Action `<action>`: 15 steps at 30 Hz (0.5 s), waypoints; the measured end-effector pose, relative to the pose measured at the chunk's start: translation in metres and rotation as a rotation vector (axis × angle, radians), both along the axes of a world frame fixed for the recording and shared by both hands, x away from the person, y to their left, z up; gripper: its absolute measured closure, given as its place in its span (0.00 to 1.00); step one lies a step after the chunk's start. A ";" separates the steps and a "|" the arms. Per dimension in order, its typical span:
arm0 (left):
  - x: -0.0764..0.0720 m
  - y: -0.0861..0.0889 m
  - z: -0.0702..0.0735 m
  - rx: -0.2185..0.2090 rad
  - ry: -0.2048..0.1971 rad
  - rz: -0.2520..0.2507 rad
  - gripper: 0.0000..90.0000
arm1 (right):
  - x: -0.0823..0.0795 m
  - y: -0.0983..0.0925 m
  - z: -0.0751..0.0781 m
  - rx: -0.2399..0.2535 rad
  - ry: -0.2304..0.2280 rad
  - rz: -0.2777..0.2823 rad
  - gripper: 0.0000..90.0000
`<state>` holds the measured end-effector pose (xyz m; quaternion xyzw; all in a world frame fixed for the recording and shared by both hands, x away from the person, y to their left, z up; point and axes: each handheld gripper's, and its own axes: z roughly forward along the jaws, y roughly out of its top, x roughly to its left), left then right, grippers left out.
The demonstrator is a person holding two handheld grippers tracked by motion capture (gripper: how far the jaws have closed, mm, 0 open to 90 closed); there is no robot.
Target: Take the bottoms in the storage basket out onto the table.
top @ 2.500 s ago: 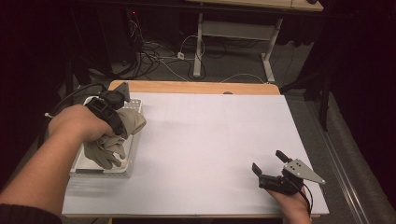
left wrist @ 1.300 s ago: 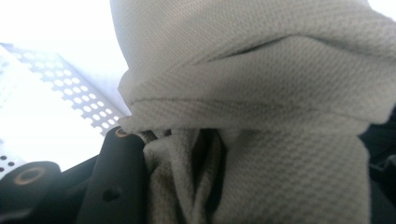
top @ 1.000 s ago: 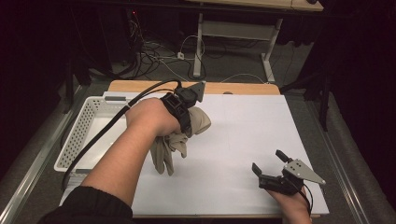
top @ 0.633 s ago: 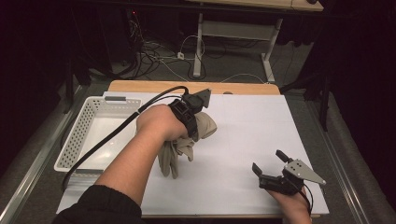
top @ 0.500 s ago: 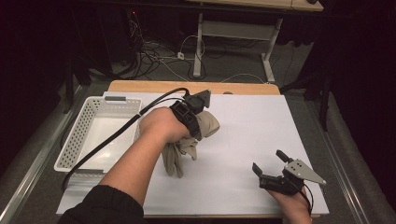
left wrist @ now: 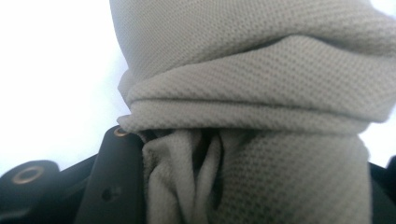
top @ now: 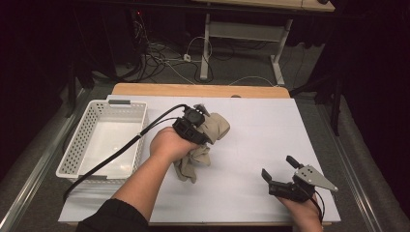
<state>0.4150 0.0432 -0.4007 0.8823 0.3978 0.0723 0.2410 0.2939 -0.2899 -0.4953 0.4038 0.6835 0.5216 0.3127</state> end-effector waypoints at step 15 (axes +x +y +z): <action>-0.014 -0.009 -0.054 -0.124 -0.100 -0.033 0.53 | 0.001 0.002 -0.002 -0.009 0.004 0.004 0.00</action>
